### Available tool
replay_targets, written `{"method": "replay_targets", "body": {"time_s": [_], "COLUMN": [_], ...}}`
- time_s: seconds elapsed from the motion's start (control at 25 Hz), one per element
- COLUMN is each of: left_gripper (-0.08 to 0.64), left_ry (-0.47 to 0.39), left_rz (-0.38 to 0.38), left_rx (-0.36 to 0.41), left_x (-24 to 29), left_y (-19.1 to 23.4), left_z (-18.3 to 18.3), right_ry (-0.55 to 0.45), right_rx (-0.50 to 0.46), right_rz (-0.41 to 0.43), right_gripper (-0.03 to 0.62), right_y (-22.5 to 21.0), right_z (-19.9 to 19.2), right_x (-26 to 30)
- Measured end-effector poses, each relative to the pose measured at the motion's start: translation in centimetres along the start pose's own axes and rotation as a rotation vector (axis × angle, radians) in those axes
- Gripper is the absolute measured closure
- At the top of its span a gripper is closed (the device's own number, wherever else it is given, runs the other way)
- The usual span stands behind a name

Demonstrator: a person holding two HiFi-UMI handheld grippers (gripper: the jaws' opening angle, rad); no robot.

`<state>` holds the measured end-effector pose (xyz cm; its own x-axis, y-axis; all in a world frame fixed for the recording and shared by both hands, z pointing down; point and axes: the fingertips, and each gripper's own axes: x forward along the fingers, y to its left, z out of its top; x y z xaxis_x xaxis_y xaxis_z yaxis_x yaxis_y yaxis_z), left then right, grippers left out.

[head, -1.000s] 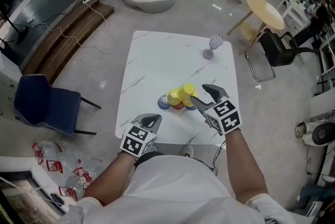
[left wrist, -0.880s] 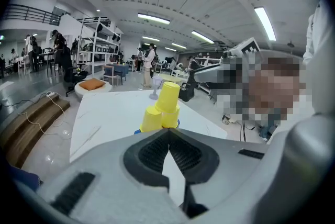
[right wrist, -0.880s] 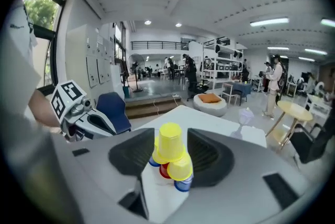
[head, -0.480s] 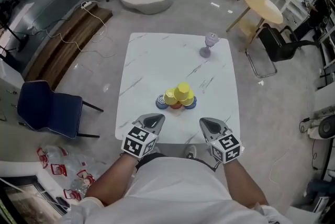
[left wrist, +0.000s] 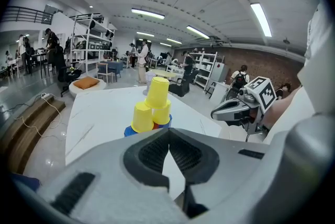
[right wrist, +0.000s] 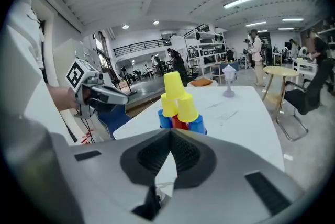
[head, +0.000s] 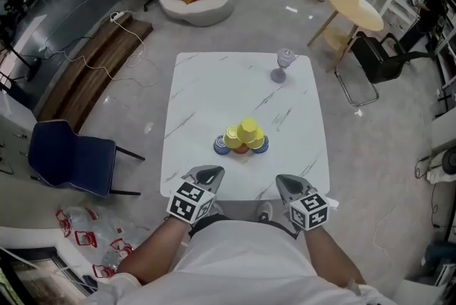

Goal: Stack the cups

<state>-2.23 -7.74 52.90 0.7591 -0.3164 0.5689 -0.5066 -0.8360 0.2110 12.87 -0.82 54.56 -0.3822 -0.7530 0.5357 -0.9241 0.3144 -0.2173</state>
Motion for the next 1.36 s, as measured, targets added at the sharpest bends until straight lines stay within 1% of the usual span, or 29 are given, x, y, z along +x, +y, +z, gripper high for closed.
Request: {"method": "replay_targets", "body": {"time_s": [0.28,0.6,1.36], "left_gripper": [0.552,0.552,0.552], "left_ry": [0.002,-0.007,-0.011], "left_rz": [0.003,0.007,0.011], "left_rx": [0.014,0.012,0.009], "left_x": [-0.2,-0.2,-0.3], "left_y": [0.1,0.0,0.5], "left_z": [0.1,0.0,0.5], "right_ry": [-0.02,-0.021,-0.011], "right_rx": [-0.016,-0.042,-0.049], "right_rz": [0.009,0.007,0.023], "right_gripper": [0.588,0.588,0.588], "right_y": [0.3,0.0,0.2], "right_z": [0.8,1.3,1.7], "right_x": [0.3,0.2,0.8]}}
